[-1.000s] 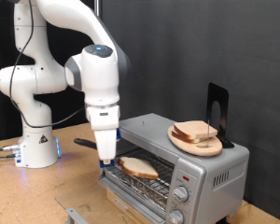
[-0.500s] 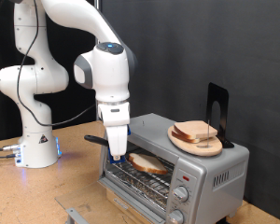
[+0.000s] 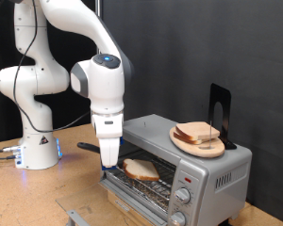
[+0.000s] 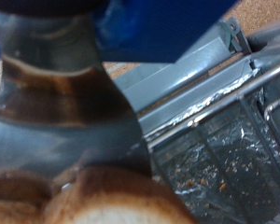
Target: Make a piece of toast with the oven
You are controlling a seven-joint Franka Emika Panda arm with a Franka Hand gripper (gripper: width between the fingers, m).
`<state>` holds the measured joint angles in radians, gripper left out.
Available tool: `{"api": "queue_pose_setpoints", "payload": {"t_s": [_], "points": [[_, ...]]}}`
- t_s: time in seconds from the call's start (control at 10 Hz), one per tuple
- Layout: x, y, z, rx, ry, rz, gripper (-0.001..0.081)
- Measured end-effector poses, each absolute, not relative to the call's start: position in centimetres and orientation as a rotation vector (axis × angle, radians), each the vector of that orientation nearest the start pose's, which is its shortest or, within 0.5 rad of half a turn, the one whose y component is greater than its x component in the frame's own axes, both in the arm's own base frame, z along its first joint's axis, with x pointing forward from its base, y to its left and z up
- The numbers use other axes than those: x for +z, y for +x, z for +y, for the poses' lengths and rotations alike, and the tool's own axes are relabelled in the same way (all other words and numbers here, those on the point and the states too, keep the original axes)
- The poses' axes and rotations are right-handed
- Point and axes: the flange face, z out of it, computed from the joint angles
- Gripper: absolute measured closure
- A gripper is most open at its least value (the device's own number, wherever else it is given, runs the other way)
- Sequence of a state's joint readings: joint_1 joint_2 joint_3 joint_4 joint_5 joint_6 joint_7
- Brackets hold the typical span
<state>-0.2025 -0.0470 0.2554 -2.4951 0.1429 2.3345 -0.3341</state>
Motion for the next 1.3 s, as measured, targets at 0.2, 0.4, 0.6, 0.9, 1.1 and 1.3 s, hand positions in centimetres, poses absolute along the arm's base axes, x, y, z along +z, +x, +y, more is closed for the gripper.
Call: {"api": "queue_pose_setpoints", "payload": {"t_s": [0.2, 0.4, 0.6, 0.9, 1.1, 1.3], "points": [[29.0, 44.5, 2.1, 0.143, -2.995, -0.413, 0.0340], [29.0, 43.9, 1.7, 0.136, -2.984, -0.416, 0.0340], [29.2, 43.5, 1.5, 0.110, -2.992, -0.414, 0.0340], [29.8, 44.2, 1.9, 0.055, -3.012, -0.395, 0.0340], [30.4, 44.8, 2.6, 0.039, -3.022, -0.393, 0.0340], [30.5, 45.1, 3.0, 0.035, -3.027, -0.411, 0.0340]]}}
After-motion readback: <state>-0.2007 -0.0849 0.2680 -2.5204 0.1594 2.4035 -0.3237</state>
